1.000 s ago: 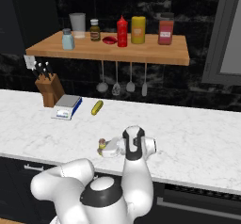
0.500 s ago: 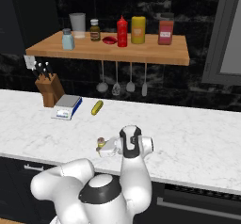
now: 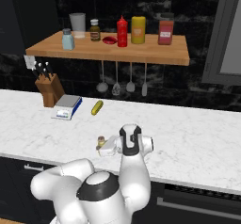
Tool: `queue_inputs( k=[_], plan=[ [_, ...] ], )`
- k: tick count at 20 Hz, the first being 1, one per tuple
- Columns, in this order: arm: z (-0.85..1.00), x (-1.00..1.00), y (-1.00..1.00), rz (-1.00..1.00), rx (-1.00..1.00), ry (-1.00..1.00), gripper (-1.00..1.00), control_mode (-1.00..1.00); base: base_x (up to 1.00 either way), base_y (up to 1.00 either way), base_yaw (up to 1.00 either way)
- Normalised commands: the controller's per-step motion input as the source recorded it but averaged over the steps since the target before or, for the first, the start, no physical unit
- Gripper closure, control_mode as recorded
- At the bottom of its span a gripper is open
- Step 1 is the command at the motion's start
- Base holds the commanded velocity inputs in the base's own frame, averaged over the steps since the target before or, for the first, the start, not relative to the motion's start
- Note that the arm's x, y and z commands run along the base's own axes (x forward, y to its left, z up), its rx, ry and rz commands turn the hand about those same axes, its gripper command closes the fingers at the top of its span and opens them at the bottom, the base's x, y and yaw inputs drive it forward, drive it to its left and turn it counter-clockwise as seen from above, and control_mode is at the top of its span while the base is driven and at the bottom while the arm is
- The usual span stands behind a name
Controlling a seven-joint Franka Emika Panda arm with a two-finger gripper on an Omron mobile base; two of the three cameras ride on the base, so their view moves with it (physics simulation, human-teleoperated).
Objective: Put the shaker and condiment bottle from the counter next to their counterparts in the cabinet.
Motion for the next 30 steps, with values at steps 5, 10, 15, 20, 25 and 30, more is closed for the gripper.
queue_inputs(
  k=[5, 10, 15, 20, 25, 30],
  plan=[
    [0.6, 0.0, 0.02, 0.0, 0.0, -0.04, 1.0, -1.0, 0.0, 0.0, 0.0],
    [0.72, 0.0, 0.13, -0.03, 0.0, -0.03, 1.0, -1.0, 0.0, 0.0, 0.0],
    [0.72, 0.02, 0.39, -0.06, 0.0, 0.0, 1.0, -1.0, 0.0, 0.0, 0.0],
    [0.73, 0.0, 0.48, -0.06, 0.0, 0.0, 1.0, -1.0, 0.0, 0.0, 0.0],
    [0.75, 0.0, 0.47, -0.07, 0.0, -0.02, 1.0, -1.0, 0.0, 0.0, 0.0],
    [0.74, 0.0, 0.46, -0.08, 0.0, -0.05, 1.0, -1.0, 0.0, 0.0, 0.0]
  ],
)
